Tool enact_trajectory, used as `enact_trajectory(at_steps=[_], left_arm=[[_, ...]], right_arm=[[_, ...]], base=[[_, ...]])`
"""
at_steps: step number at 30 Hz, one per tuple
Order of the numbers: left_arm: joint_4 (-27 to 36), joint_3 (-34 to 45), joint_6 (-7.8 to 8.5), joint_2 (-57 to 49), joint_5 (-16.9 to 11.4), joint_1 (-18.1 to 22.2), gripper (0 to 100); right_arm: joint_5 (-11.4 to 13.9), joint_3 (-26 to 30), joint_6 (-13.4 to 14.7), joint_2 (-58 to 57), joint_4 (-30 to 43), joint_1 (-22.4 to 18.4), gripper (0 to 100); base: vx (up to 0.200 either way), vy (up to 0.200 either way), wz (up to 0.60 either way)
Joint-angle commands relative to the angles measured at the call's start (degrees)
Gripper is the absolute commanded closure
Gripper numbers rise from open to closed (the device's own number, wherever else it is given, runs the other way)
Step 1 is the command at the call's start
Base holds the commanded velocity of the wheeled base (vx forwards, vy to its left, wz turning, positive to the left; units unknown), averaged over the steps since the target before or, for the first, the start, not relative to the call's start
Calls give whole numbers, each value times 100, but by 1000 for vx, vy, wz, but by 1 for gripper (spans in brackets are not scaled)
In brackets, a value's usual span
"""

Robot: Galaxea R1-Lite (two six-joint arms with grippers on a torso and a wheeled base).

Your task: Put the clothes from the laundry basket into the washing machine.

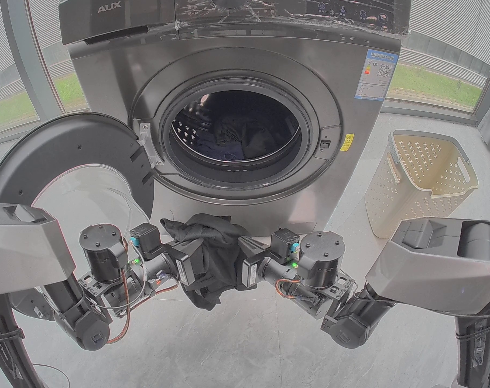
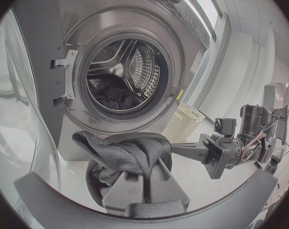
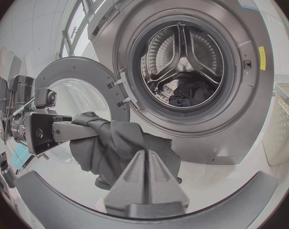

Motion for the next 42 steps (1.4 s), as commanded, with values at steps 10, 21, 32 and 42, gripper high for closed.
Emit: enact_trajectory(at_steps=[10,21,32,42], left_arm=[[-10,-139,-4,-28,8,62,100],[-10,-728,-224,-573,315,123,100],[-10,-913,-356,-836,315,97,100],[-10,-895,-356,-889,315,-8,100]], right_arm=[[1,434,-5,-473,-6,-539,100],[19,610,4,-411,-120,-829,100],[19,628,30,-376,-129,-232,0],[45,-49,74,-227,-164,-364,0]], base=[[0,0,0],[0,0,0],[0,0,0],[0,0,0]])
